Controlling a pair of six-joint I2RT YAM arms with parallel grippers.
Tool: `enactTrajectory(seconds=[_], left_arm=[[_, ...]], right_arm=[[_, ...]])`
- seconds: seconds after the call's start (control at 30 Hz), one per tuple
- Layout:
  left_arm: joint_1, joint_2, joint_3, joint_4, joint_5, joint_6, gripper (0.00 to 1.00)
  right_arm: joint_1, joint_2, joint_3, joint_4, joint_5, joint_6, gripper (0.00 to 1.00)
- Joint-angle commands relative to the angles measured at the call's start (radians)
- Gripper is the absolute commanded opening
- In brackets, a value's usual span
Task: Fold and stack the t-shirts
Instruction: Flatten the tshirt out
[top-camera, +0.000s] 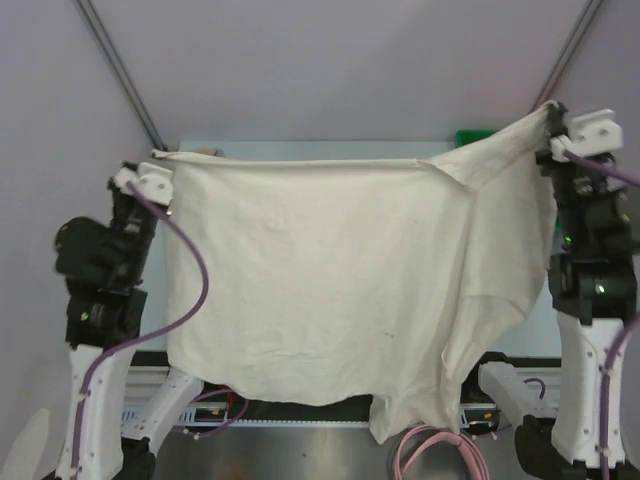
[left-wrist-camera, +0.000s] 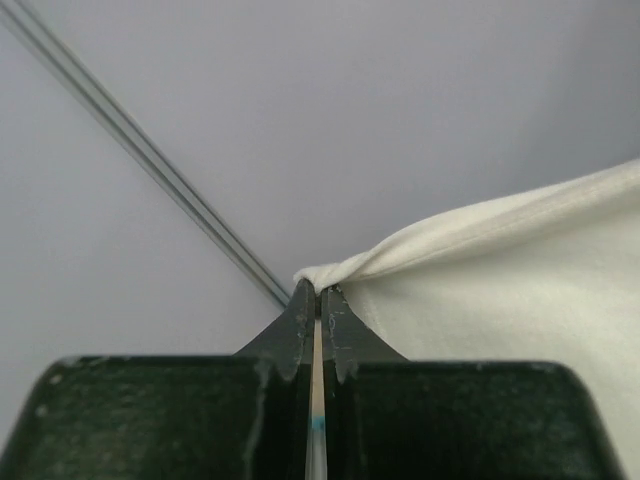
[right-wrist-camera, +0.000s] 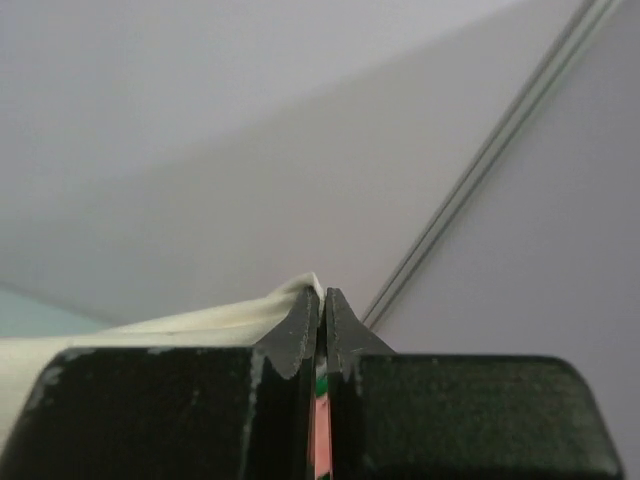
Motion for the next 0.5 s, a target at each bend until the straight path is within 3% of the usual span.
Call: enactTrajectory(seconds=[0.0,0.23,0.47], left_arm=[[-0.001,0.081,-0.173,0.096,-0.062,0.037,0.0],[0.035,0.327,-0.406,0.373,-0.062,0.077,0.01],[0.071,0.757,-0.277,0.512,-0.074,0.107,0.0]], right_arm=[[-0.006,0.126,-0.114,0.097,0.044,-0.011,0.0],[-0.005,0.384,-0.427,0.446,0.052,-0.04,0.0],[0.01,0.773,-0.249,0.528,0.119,-0.037,0.0]])
